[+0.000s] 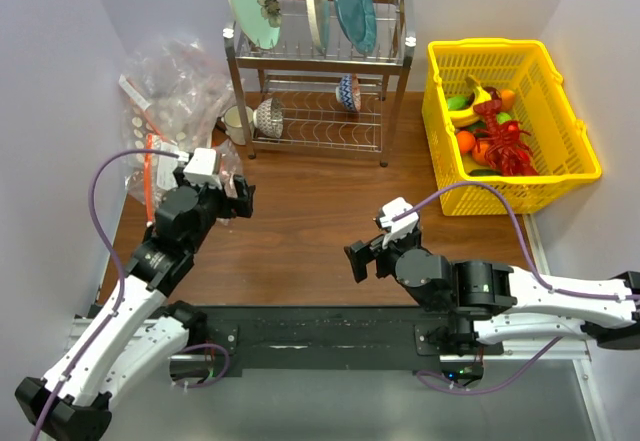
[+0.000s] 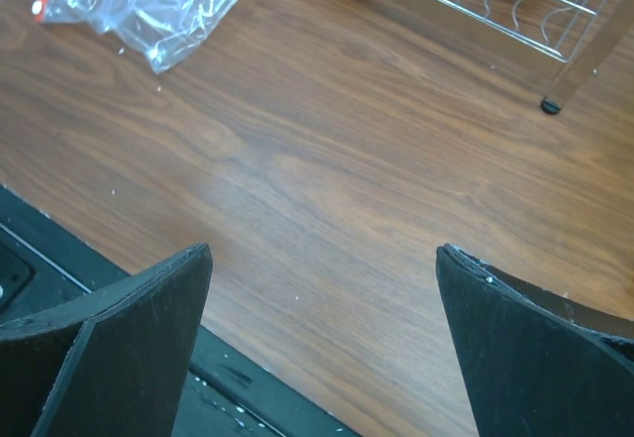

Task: Place the food in the zip-top bag and seal the zipper
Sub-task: Pick up the zipper food storage bag at the center of the board.

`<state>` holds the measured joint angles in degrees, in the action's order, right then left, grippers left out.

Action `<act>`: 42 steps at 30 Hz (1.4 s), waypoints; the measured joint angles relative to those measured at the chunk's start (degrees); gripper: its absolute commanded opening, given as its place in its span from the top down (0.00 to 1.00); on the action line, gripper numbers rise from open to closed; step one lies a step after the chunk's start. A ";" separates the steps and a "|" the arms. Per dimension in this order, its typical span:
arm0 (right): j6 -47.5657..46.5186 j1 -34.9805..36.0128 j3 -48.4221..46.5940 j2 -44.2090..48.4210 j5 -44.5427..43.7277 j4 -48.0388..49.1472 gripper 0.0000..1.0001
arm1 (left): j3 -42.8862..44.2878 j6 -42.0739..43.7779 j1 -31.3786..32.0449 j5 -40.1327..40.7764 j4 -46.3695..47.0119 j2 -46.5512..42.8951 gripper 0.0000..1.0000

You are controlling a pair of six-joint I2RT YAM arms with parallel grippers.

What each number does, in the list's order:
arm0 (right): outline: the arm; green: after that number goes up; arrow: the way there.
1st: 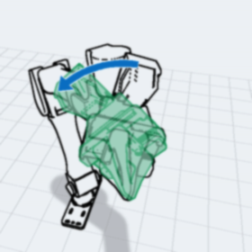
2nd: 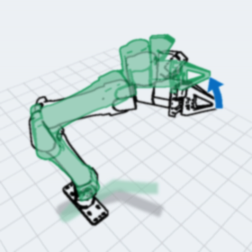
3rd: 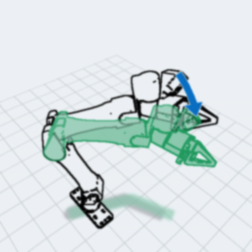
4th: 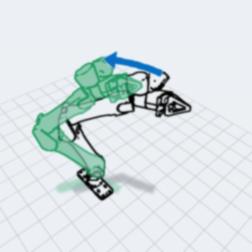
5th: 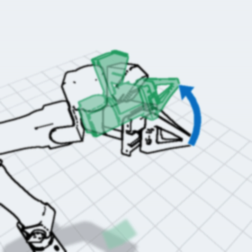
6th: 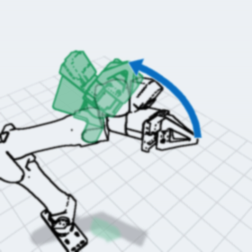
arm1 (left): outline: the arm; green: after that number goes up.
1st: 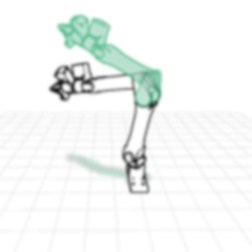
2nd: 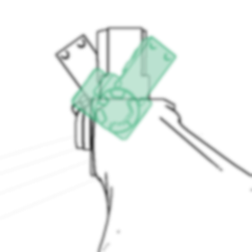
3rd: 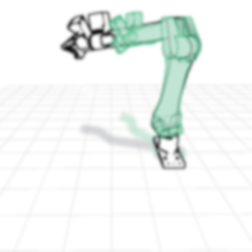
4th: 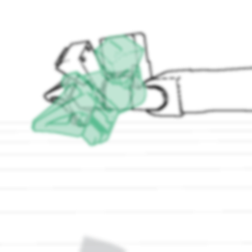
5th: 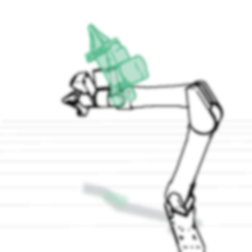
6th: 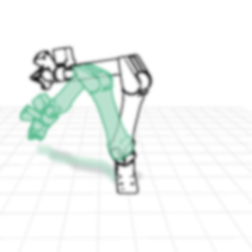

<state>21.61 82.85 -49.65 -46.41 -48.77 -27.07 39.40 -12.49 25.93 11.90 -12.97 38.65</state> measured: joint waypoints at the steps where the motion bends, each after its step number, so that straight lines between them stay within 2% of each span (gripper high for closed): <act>1: -0.85 0.00 0.70 0.42 0.33 0.61 0.01 | 0.79 -0.20 -0.02 0.55 -0.55 0.76 0.00; 5: -3.37 0.00 1.88 1.86 0.35 1.42 0.01 | 6.25 -1.77 -0.04 4.90 -3.54 6.14 0.00; 12: -5.18 0.00 1.88 1.84 0.46 1.27 0.01 | 17.88 -5.07 -0.90 17.42 -8.07 19.69 0.02; 18: -6.23 0.00 1.64 2.54 1.53 1.01 0.01 | 21.49 -6.56 -6.99 22.95 -9.42 27.43 0.04; 24: -7.65 0.00 0.92 4.37 2.32 1.03 0.01 | 22.32 -6.47 -21.22 20.61 -9.27 31.87 0.08; 29: -8.31 0.00 0.85 5.66 3.08 0.98 0.01 | 23.41 -6.62 -29.83 15.72 -8.48 36.20 0.10; 34: -8.52 0.00 0.81 6.40 3.80 0.96 0.01 | 23.71 -8.26 -35.15 11.69 -5.92 43.32 0.10; 37: -8.48 0.00 0.81 6.88 4.66 0.92 0.01 | 24.02 -9.55 -37.27 8.83 -4.90 48.24 0.16; 42: -8.35 0.00 0.81 7.67 5.09 0.90 0.01 | 25.14 -10.51 -41.81 5.14 -4.04 55.71 0.19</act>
<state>13.26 82.85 -48.84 -38.74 -43.68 -26.17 64.53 -23.00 -15.88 17.04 -17.02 94.37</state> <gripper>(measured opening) 0.986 0.825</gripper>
